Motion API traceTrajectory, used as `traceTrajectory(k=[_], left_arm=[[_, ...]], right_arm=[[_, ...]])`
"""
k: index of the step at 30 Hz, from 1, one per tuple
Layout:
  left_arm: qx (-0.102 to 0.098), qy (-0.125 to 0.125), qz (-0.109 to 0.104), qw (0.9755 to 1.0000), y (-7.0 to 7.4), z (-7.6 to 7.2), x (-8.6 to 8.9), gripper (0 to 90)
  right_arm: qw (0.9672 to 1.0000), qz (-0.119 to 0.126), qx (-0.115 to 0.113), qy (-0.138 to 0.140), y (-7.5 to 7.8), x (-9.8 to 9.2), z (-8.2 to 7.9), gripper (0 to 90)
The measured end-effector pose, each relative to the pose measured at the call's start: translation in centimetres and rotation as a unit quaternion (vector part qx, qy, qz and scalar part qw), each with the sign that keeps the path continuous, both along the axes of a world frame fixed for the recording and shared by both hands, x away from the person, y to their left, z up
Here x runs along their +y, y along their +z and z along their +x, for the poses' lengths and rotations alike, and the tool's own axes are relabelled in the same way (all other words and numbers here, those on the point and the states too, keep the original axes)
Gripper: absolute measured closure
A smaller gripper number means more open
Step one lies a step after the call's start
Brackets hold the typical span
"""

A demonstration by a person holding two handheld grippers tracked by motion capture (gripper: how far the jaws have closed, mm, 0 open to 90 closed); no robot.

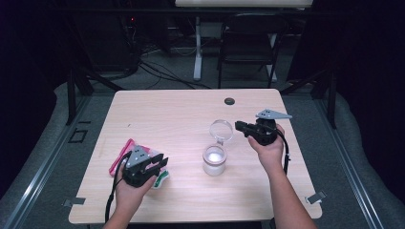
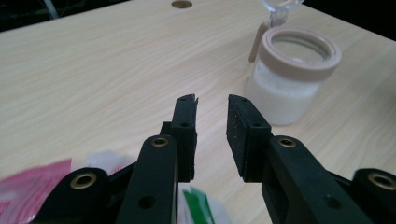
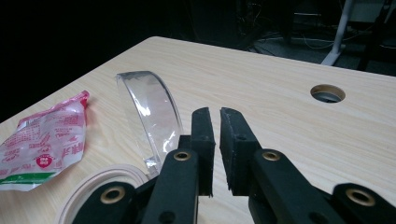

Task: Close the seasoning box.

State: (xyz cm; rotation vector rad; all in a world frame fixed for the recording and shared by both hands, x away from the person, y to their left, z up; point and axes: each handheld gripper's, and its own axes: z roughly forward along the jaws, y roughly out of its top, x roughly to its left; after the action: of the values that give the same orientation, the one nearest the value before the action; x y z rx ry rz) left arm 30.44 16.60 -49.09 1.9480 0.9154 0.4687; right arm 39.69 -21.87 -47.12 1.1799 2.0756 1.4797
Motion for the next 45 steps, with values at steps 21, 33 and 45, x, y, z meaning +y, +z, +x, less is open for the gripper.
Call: traceTrajectory(k=[21, 33, 45], left_arm=[[0.009, -0.053, 0.014, 0.9984, 3.4, 5.3, -7.8, 89.9], [0.014, -0.071, 0.03, 0.9969, 4.1, 7.4, -11.8, 90.0], [0.009, -0.078, 0.038, 0.9962, 4.3, 7.6, -13.0, 90.0]], right_arm=[[0.9999, 0.008, 0.005, 0.009, -0.2, 0.2, 0.3, 83.1], [0.9999, 0.001, 0.008, 0.015, -0.2, 0.4, 0.3, 83.0], [0.9994, 0.013, 0.006, 0.03, 0.0, 0.8, 0.1, 82.9]])
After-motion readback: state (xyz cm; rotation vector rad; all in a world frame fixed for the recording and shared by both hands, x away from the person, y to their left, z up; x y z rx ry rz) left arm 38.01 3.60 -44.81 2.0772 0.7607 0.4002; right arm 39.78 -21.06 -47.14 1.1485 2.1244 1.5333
